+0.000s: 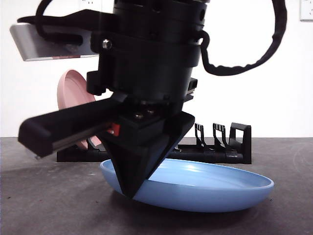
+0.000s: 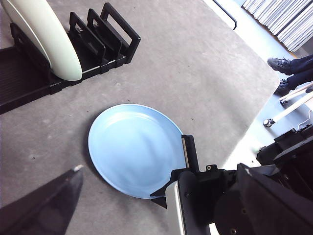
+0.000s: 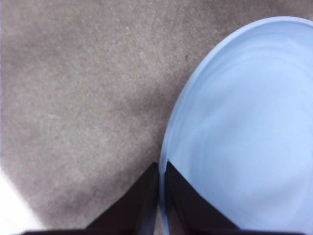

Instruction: Place the plate

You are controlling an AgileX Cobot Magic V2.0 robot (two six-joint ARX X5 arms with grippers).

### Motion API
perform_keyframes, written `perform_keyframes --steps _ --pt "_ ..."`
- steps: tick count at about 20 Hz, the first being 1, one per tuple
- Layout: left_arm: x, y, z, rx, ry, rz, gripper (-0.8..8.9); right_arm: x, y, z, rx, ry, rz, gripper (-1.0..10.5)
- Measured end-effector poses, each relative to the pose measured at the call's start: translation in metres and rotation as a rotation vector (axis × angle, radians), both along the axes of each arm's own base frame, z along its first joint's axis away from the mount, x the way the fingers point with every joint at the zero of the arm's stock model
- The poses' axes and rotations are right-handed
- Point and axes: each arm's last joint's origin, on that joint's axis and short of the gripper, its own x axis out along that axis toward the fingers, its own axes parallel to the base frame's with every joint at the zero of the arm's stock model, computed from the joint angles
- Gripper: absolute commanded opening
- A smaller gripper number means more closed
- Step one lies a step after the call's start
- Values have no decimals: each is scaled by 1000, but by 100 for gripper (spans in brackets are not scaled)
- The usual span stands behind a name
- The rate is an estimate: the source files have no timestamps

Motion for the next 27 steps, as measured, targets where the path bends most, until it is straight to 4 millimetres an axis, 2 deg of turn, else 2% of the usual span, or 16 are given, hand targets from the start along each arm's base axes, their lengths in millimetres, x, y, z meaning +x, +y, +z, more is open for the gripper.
perform_keyframes --steps 2,3,6,8,11,13,17,21,24,27 --pt "0 0 0 0 0 -2 499 0 0 0 1 2 0 19" --pt "0 -1 0 0 0 -5 499 0 0 0 2 5 2 61" --pt "0 -1 0 0 0 -6 499 -1 1 0 14 44 17 308" --pt "0 -1 0 0 0 -6 499 1 0 -1 34 97 18 416" --pt "0 -1 0 0 0 -6 499 9 -8 9 84 156 -5 434" --pt "0 -1 0 0 0 -6 499 16 -19 31 178 179 -28 434" --pt "4 -2 -2 6 11 -3 498 34 -58 86 459 245 -53 434" --pt "12 -4 -5 17 20 8 496 54 -122 134 730 240 -119 434" --pt "18 -6 -5 10 6 11 496 57 -172 160 897 200 -165 434" --pt "22 -6 -6 25 22 50 496 50 -207 172 987 188 -200 434"
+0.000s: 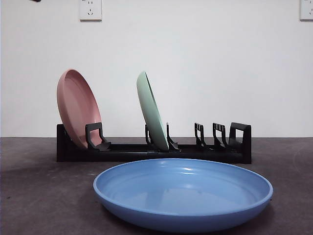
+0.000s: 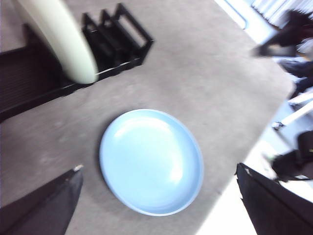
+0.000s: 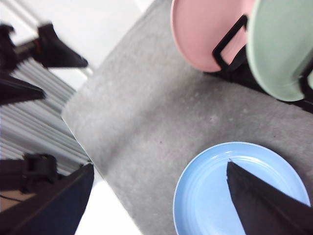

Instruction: Place the plate

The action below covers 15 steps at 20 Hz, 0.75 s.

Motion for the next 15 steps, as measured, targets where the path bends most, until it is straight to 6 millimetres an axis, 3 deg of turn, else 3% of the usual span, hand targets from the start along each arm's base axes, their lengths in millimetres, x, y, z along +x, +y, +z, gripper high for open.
perform_keyframes --steps 6,10,15 --pt "16 2 -4 131 60 234 496 -24 -38 16 92 -67 -83 434" --pt "45 -5 15 282 78 404 496 -31 -42 18 97 -86 -101 434" --pt "96 -35 24 569 47 566 496 -33 -42 16 89 -51 -102 434"
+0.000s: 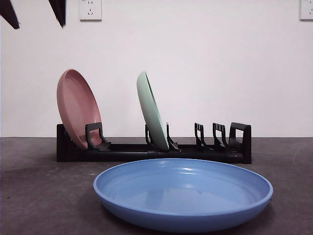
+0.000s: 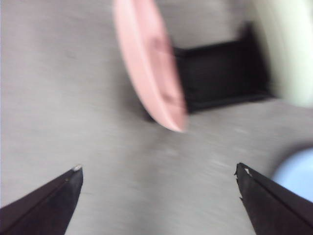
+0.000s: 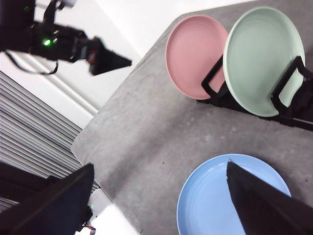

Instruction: Place the plate

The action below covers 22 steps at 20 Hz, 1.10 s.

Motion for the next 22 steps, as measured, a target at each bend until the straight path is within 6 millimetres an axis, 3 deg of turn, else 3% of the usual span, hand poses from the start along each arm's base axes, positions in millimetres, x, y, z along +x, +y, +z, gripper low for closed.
perform_keyframes --steps 7,11,17,22 --pt "69 -47 -7 325 -110 74 496 0 0 0 -1 1 0 434" --pt "104 -65 -23 359 -113 71 496 0 0 0 -1 1 0 434" --pt "130 -76 -64 473 -56 80 488 -1 2 0 -2 0 13 434" --pt "136 -78 -75 515 -36 83 358 -1 2 0 -8 -11 23 434"
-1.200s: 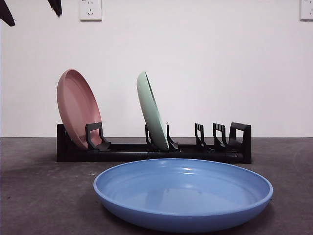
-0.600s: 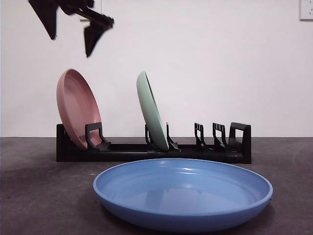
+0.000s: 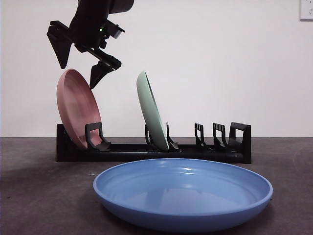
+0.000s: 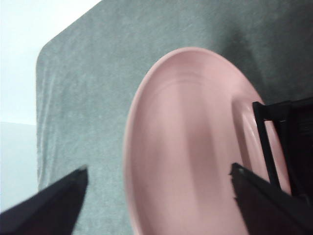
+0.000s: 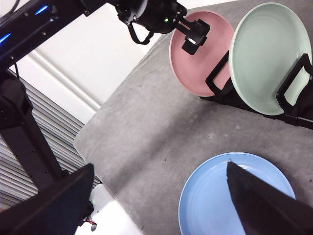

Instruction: Place the plate

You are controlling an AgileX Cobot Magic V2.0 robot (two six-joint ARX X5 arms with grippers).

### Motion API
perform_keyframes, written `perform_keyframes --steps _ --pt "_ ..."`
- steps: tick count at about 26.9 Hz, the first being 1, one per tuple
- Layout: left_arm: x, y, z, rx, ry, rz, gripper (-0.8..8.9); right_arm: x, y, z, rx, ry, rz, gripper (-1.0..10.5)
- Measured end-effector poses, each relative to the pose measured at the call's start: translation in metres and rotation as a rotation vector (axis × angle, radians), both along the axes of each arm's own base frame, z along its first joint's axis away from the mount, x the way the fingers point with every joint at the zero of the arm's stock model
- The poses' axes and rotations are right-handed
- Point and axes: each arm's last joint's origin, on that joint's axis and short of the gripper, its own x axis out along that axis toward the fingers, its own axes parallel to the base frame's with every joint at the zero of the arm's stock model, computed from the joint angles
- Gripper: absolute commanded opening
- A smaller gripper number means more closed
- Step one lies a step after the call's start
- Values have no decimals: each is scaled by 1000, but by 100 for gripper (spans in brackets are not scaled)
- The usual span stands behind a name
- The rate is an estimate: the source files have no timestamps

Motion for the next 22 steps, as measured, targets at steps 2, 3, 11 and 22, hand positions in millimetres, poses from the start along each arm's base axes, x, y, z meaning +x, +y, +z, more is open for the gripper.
perform_keyframes --steps 2,3,11,22 --pt "0 0 0 2 -1 1 333 0 0 0 -2 -3 1 434" --pt "0 0 0 4 -2 3 333 0 0 0 -2 -4 1 434" --pt "2 5 0 35 -13 30 177 0 0 0 -3 -5 2 434" --pt "1 6 0 45 -9 36 48 0 0 0 -3 -6 2 434"
